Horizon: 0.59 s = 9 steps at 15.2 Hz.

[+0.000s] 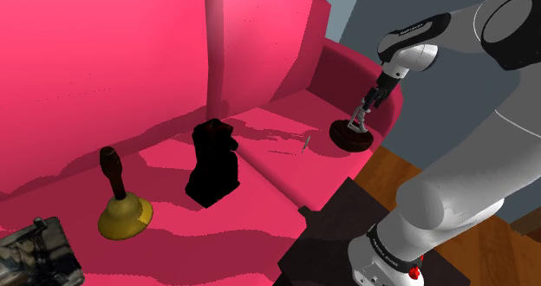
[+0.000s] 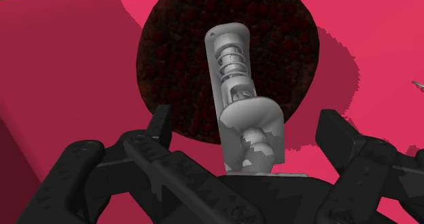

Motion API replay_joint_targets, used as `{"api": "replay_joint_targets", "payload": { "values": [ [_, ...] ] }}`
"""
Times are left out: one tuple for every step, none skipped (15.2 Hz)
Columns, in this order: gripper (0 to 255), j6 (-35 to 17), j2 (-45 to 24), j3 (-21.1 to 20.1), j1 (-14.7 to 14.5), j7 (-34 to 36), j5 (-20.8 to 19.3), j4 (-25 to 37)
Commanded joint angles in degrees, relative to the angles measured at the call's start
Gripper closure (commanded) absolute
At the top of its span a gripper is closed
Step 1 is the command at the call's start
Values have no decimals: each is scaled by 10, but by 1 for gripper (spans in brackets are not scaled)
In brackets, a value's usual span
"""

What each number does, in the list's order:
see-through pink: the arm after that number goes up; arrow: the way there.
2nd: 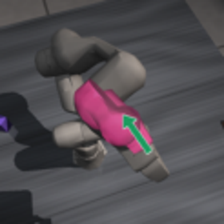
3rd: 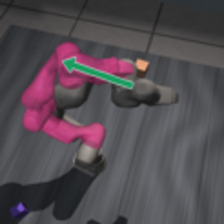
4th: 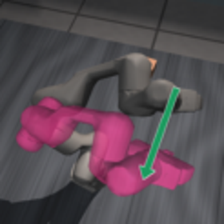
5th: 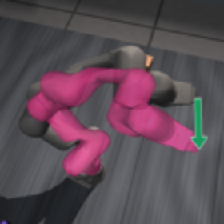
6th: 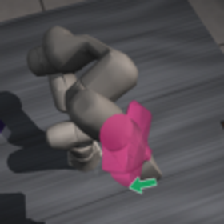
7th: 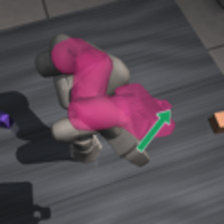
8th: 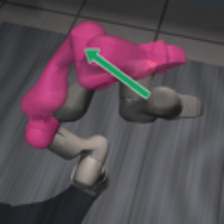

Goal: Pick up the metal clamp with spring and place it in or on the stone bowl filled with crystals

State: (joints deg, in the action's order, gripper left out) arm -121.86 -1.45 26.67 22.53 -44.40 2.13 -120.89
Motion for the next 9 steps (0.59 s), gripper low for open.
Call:
{"api": "replay_joint_targets", "payload": {
  "values": [
    [0, 34, 15, 0, 0, 5, -8, 21],
    [0, 49, 20, 0, -1, 7, -11, 31],
    [0, 49, 20, 0, -1, 7, -11, 31],
    [0, 49, 20, 0, -1, 7, -11, 31],
    [0, 49, 20, 0, -1, 7, -11, 31],
    [0, 49, 20, 0, -1, 7, -11, 31],
    [0, 49, 20, 0, -1, 7, -11, 31],
    [0, 49, 20, 0, -1, 7, -11, 31],
    [0, 49, 20, 0, -1, 7, -11, 31]
  ]
}}
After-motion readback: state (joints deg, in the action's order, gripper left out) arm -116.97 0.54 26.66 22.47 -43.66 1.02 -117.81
